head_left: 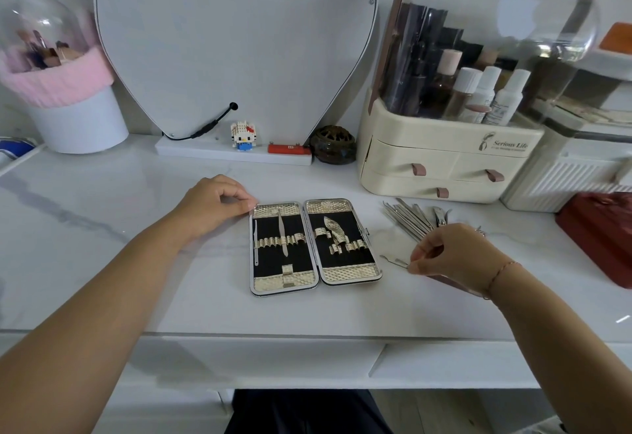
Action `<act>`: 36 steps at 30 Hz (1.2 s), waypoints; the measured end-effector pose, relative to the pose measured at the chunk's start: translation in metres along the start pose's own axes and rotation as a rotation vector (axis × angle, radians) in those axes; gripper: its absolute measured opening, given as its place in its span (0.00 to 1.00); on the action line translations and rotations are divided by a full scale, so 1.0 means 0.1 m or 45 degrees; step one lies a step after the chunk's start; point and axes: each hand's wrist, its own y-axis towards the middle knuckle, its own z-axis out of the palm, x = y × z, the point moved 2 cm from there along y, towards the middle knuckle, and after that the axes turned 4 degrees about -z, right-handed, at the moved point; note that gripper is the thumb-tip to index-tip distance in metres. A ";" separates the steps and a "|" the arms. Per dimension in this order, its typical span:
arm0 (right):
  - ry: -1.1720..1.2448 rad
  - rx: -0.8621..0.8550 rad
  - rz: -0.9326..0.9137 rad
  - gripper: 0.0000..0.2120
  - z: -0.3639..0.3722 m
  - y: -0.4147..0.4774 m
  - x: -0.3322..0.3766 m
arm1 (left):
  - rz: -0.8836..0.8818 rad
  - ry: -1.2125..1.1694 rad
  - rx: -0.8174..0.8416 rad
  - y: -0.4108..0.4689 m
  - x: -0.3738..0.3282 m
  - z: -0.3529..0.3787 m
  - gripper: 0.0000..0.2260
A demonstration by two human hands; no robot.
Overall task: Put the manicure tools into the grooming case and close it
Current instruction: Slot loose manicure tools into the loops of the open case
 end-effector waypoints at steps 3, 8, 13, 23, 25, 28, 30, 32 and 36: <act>-0.040 -0.021 -0.002 0.04 0.01 0.00 0.00 | -0.003 -0.007 -0.001 0.00 0.00 0.00 0.03; -0.083 0.024 -0.042 0.04 0.00 0.03 -0.02 | 0.007 0.009 -0.007 0.00 0.00 0.01 0.03; 0.375 0.208 0.003 0.08 -0.04 0.11 0.01 | 0.002 -0.018 -0.005 0.00 0.02 0.00 0.06; 1.163 0.469 -0.024 0.08 0.34 0.87 0.88 | -0.003 -0.012 -0.019 -0.01 0.00 0.00 0.03; 1.188 0.413 -0.042 0.16 0.45 1.04 1.00 | 0.010 -0.005 -0.022 0.00 0.00 -0.01 0.05; 1.058 0.327 -0.100 0.19 0.55 1.19 1.09 | 0.022 -0.010 0.000 0.02 0.02 0.00 0.05; 1.043 0.276 -0.112 0.18 0.59 1.27 1.11 | 0.027 -0.011 -0.009 0.03 0.05 0.01 0.05; 1.026 0.213 -0.122 0.21 0.61 1.34 1.11 | 0.033 0.000 -0.026 0.04 0.07 0.01 0.06; 0.936 0.193 -0.191 0.22 0.66 1.38 1.09 | 0.050 0.043 -0.006 0.07 0.10 0.01 0.05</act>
